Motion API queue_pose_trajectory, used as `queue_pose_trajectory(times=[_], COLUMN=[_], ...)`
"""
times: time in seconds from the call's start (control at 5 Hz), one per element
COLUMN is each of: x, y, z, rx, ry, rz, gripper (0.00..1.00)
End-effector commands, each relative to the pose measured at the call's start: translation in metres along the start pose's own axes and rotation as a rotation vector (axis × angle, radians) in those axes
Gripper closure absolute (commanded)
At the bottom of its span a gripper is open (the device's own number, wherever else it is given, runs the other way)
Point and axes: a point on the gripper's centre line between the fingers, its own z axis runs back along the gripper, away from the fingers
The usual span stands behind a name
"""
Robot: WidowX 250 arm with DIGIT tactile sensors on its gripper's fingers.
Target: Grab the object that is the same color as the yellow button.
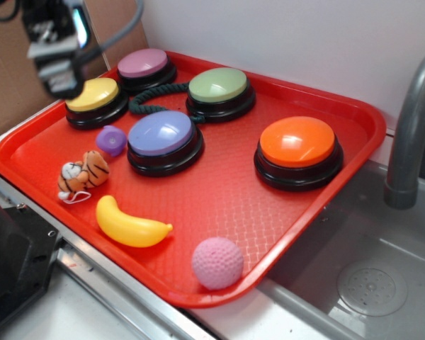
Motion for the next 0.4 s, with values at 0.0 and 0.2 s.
queue_pose_trajectory(times=[0.0,0.2], x=[-0.003,-0.002], y=[-0.015,-0.012], z=[-0.047,-0.070], rx=[-0.066,-0.070], ry=[-0.079,-0.065], rz=[-0.466,-0.610], gripper=[0.00,0.00])
